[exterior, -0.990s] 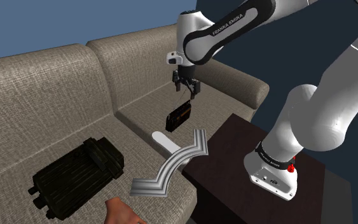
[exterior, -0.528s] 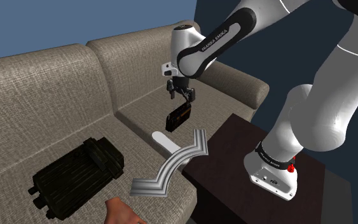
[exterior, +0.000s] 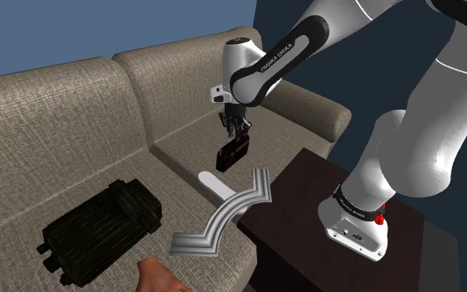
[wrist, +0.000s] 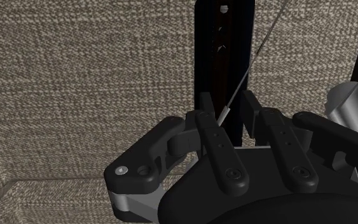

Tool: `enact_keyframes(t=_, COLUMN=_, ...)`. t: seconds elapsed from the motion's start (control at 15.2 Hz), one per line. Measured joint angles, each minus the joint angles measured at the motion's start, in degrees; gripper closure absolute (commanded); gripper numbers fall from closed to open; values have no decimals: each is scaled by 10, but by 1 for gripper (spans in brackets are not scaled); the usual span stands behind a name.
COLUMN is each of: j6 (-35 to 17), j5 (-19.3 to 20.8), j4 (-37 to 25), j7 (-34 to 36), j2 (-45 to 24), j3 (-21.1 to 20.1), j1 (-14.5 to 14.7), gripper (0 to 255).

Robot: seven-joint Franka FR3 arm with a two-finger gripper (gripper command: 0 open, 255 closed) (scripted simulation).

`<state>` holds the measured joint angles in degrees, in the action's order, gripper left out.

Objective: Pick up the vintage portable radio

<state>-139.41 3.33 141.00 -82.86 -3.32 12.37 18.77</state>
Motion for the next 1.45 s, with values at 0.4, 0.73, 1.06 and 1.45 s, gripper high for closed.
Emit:
enact_keyframes(t=0.4, j6=0, j5=0, j4=0, j7=0, j2=0, j3=0, j1=0, gripper=255)
enact_keyframes(t=0.73, j6=32, j5=6, j4=-6, j7=2, j2=26, j3=1, j1=-1, gripper=255)
enact_keyframes(t=1.06, j6=75, j5=12, j4=-18, j7=6, j2=57, j3=0, j1=0, gripper=255)
enact_keyframes(t=1.45, j6=120, j5=17, j4=-32, j7=10, j2=88, j3=-1, j1=1, gripper=255)
